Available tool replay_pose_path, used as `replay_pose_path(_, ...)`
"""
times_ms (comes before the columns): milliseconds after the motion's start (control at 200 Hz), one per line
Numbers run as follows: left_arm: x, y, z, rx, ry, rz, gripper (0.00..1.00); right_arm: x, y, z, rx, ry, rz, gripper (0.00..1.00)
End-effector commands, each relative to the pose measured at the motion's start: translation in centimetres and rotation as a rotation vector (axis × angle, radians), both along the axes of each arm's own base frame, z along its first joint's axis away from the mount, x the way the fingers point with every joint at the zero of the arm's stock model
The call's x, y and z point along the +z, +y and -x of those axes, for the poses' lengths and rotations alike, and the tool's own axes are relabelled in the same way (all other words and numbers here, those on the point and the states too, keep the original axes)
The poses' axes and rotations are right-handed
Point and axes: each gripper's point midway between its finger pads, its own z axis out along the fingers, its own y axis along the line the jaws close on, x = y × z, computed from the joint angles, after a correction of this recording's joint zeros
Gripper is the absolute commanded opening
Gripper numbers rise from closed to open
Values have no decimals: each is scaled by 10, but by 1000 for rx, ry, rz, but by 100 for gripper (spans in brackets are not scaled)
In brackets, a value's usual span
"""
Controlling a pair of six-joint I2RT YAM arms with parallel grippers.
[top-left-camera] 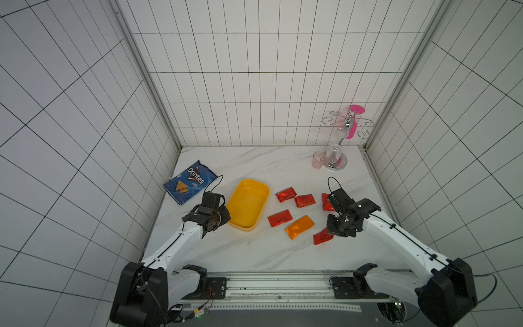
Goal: Take the tea bags out of the storage box
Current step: Place the tea bag at the center of the board, then place the storage box at the center of the board.
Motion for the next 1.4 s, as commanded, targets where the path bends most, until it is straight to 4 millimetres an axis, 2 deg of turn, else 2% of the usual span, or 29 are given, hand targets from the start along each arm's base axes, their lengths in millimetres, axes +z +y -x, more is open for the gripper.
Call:
replay_pose_path(0,6,-1,-5,0,-40,2,0,-13,-16,7,-41,41,80,0)
replay_pose_path(125,5,-1,-5,-1,-35,2,0,-21,-19,1,-33,53,120,0)
replay_pose_path(325,9,-1,-4,1,-52,5,0,-27,-20,-8,-25,37,150,10)
replay_pose_path(495,7,-1,-4,-1,-45,4,0,-21,-18,-13,-20,5,138,32)
replay_pose_path(605,8,-1,-4,-1,-49,5,0,-18,-17,-14,-16,-5,126,38)
replay_pose_path(700,9,-1,-4,0,-54,5,0,-8,-17,-18,-19,-42,120,41)
replay_pose_path(835,9,0,-5,3,-55,3,0,21,-19,-33,-23,-169,110,51)
replay_pose_path(930,9,0,-5,3,-55,2,0,38,-19,-43,-15,-240,105,52)
replay_pose_path(1024,12,1,-5,7,-67,3,0,44,-17,-47,-8,-266,91,53)
replay_pose_path(1104,13,1,-5,9,-71,4,14,45,-12,-48,6,-274,68,53)
replay_pose_path(1189,14,1,-6,13,-74,2,37,46,-9,-50,17,-283,54,52)
replay_pose_path(1324,25,3,-10,22,-101,-6,54,54,-10,-57,36,-325,69,54)
replay_pose_path(1349,28,5,-10,26,-106,-11,64,56,-11,-59,40,-337,74,54)
replay_pose_path(1394,36,7,-11,37,-126,-16,71,62,-11,-63,46,-363,84,55)
